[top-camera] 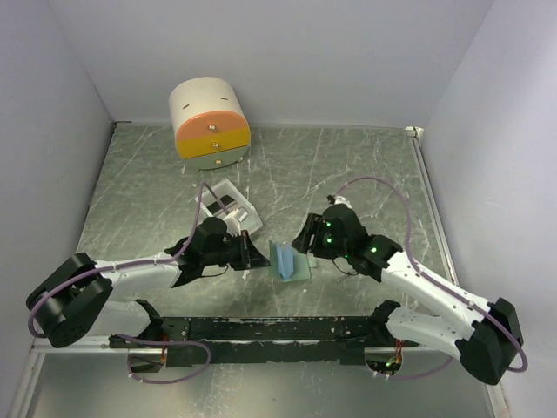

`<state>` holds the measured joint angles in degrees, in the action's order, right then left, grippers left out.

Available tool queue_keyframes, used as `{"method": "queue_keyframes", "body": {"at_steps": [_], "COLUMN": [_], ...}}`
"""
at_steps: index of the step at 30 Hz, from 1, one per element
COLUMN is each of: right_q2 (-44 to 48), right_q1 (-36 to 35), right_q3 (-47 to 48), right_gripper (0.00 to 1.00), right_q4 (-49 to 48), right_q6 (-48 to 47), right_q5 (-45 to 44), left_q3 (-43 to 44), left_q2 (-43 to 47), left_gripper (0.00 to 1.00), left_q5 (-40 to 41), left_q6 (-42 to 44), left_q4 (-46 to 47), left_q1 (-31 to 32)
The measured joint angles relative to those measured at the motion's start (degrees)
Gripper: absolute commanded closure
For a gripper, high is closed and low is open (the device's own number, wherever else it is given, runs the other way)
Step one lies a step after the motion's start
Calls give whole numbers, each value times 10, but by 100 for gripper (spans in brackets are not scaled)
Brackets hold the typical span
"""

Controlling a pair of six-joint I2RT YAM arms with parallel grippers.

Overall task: Put the credit cards into the card holder
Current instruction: Open the card holder at the center of the board.

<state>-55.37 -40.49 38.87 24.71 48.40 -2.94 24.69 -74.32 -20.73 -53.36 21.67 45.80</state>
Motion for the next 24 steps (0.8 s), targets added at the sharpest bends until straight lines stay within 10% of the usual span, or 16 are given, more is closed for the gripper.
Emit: {"method": "queue_keyframes", "body": {"at_steps": [13,24], "right_q2": [-134,-184], "right_q1": [-80,-81], "right_q3": [9,-41], "right_gripper": [62,70], "right_q4": [-61,-144], "right_q6": [6,11], "right_q5": [-6,21], "left_q3": [-13,-19], "left_q2": [5,2], "left_gripper": [93,70], "left_q5": [29,36], "left_q6": [7,6], "left_q4": [-33,-31], "left_q1": [6,9]}}
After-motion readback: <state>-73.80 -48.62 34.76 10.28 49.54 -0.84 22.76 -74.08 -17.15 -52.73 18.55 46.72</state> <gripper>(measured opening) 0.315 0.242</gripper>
